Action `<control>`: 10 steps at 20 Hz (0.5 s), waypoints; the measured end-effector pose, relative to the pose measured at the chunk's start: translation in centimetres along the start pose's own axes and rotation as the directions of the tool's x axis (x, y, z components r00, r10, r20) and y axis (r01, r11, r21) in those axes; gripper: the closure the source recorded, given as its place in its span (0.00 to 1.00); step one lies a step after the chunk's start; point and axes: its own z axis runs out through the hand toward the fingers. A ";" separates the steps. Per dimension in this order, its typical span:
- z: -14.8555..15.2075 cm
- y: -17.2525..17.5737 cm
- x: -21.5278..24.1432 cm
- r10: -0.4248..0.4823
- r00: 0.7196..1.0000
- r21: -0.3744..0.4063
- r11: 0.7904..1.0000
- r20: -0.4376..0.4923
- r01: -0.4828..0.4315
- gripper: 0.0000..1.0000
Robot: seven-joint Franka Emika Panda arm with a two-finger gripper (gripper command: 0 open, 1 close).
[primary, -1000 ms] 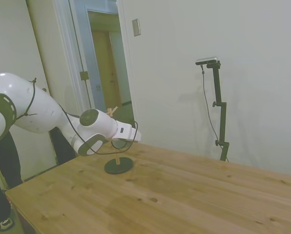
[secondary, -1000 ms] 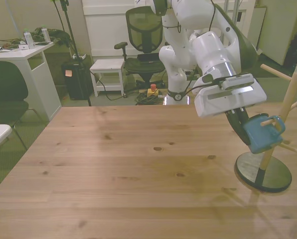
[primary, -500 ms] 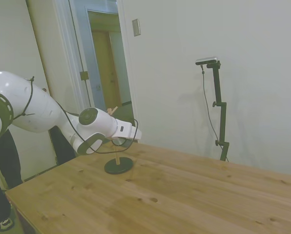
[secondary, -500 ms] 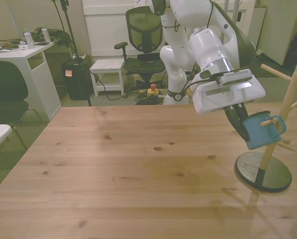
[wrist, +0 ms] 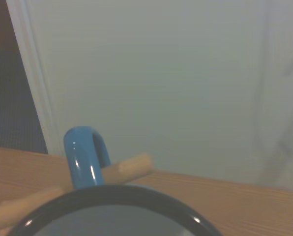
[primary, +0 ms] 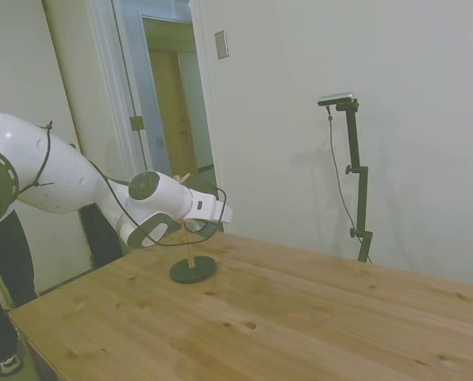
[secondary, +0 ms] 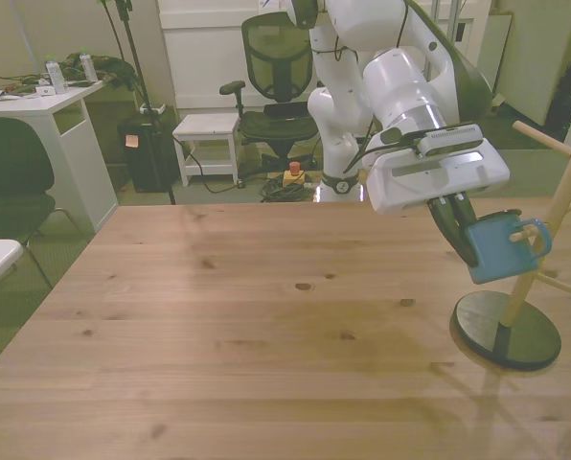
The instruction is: Unload the mug
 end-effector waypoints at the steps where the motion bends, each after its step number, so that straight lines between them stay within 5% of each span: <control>1: -0.1 0.0 0.3 0.001 1.000 0.001 1.000 -0.005 -0.001 1.00; 10: -0.5 -0.3 1.8 0.008 0.999 0.009 1.000 -0.035 -0.007 1.00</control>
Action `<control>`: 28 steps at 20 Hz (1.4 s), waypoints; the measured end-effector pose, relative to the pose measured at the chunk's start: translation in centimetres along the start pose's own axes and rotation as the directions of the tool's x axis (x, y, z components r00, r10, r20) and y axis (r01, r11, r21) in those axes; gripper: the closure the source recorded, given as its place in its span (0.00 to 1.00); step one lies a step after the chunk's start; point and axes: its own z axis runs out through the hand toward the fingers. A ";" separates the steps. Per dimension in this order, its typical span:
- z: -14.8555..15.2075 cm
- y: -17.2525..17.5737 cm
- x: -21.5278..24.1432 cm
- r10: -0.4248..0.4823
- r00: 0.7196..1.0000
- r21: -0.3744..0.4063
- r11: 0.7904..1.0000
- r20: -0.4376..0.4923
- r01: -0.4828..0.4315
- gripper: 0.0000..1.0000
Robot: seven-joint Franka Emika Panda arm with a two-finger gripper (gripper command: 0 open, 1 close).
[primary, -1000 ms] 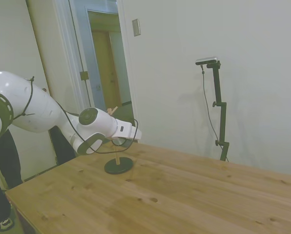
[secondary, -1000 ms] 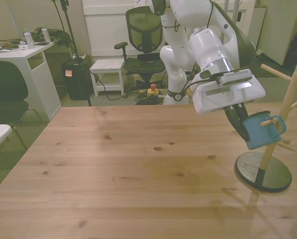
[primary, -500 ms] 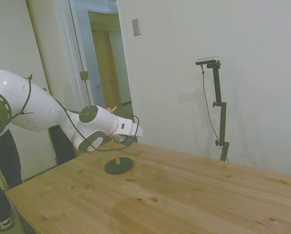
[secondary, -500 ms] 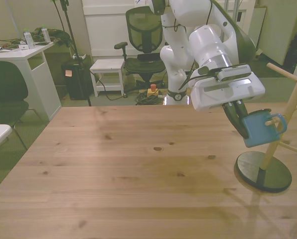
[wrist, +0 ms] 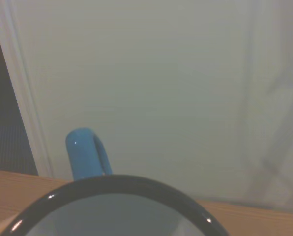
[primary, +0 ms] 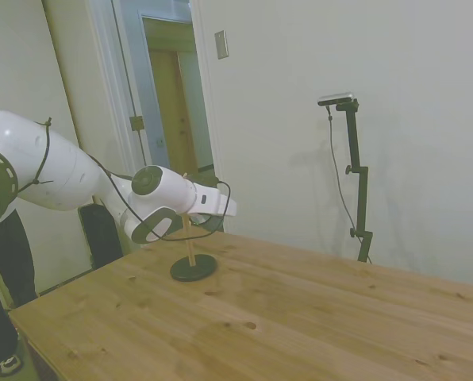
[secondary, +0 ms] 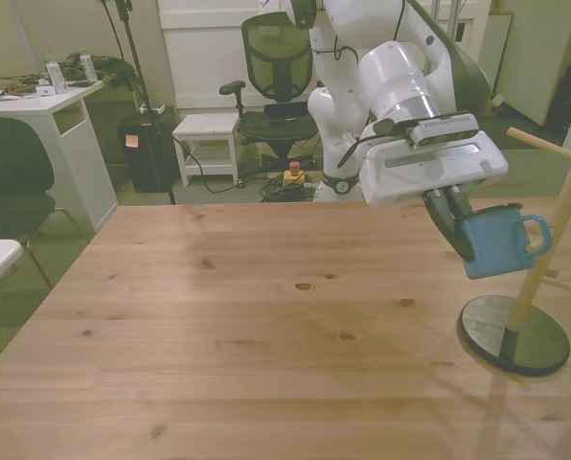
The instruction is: Unload the mug
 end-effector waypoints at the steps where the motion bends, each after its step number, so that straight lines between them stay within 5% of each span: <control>1: 0.0 0.0 0.1 0.000 1.000 0.000 1.000 -0.002 0.000 1.00; 17: -1.4 2.2 3.7 0.036 0.997 -0.025 0.999 -0.062 -0.038 1.00; 23: -3.4 5.8 7.0 0.084 0.995 -0.124 0.988 -0.052 -0.090 1.00; 28: -6.2 9.7 9.8 0.114 0.993 -0.258 0.959 -0.014 -0.114 1.00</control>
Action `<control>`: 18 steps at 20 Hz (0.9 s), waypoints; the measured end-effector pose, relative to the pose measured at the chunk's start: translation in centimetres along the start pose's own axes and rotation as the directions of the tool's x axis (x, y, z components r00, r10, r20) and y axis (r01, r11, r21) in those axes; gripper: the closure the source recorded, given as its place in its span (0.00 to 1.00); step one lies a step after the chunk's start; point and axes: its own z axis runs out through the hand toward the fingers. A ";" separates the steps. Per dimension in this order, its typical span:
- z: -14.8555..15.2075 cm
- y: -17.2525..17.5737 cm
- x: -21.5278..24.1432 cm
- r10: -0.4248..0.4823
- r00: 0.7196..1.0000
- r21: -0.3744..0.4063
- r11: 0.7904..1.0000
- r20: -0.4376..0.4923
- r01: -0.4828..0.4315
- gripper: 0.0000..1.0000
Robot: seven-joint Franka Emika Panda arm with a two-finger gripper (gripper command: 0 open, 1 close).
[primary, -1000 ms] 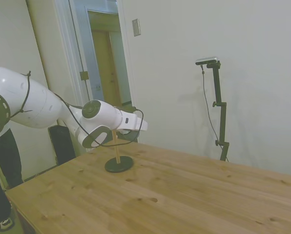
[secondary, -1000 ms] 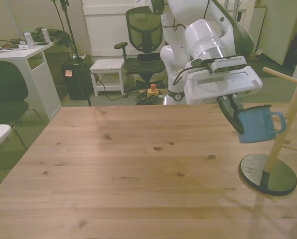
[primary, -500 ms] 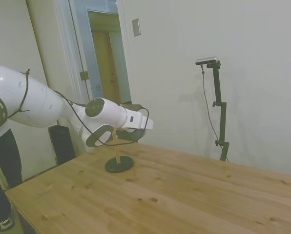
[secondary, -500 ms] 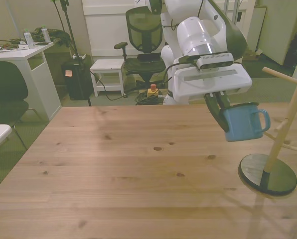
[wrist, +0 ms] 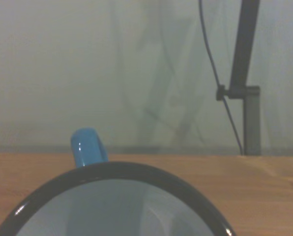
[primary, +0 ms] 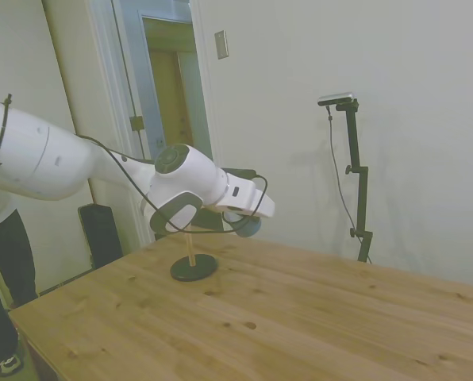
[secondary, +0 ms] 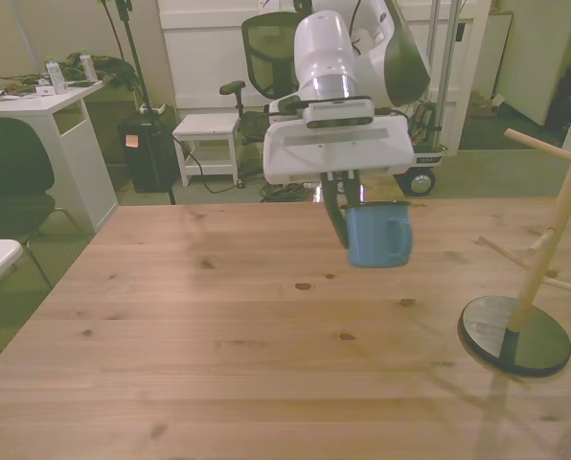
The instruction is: Unload the mug
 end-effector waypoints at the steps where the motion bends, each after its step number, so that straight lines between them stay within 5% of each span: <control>1: -0.3 0.8 0.4 0.005 1.000 -0.024 1.000 0.014 -0.004 1.00; 10: 0.4 7.0 2.4 0.035 0.996 -0.192 0.981 0.077 -0.020 1.00; 18: 2.2 9.4 2.3 0.073 0.989 -0.247 0.968 0.129 -0.040 1.00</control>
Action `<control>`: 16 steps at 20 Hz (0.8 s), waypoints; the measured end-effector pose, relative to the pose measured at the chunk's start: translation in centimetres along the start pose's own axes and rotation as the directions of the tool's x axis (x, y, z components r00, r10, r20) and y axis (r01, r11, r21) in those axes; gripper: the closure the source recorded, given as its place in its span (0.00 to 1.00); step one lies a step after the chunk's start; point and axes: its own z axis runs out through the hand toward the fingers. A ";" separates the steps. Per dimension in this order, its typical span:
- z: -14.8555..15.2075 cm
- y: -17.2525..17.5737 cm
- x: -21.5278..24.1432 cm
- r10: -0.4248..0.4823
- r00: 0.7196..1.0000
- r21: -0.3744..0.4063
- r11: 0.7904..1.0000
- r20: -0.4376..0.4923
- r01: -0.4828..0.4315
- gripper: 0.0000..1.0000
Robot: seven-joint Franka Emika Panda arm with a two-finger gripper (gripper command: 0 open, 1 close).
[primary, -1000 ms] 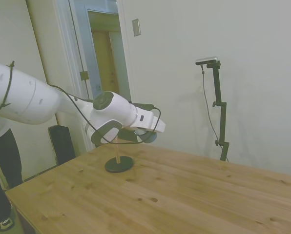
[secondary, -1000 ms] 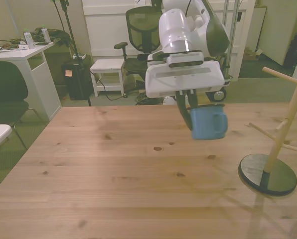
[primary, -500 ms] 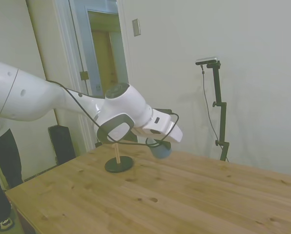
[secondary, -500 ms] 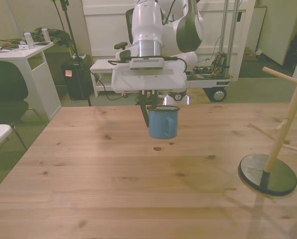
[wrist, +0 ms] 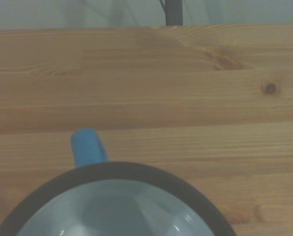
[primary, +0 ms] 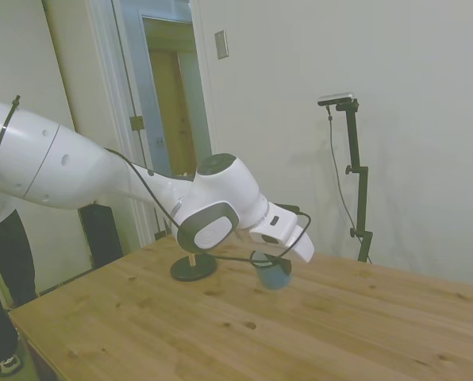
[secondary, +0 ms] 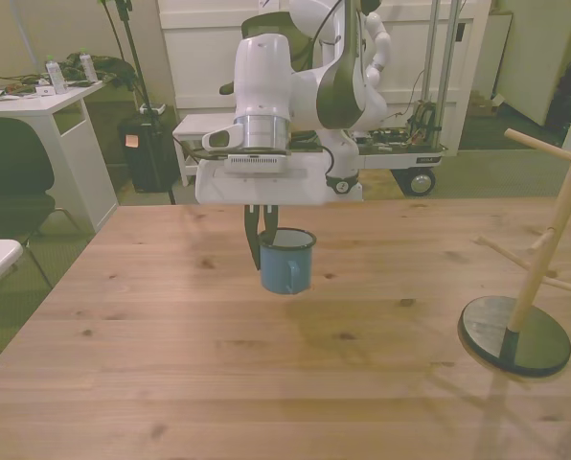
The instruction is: Unload the mug
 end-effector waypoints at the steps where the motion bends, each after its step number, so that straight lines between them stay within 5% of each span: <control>1: 0.1 0.1 -0.1 -0.001 1.000 -0.002 1.000 0.009 0.001 1.00; 16: 3.6 4.3 -1.8 0.035 0.996 -0.073 0.997 0.087 -0.028 1.00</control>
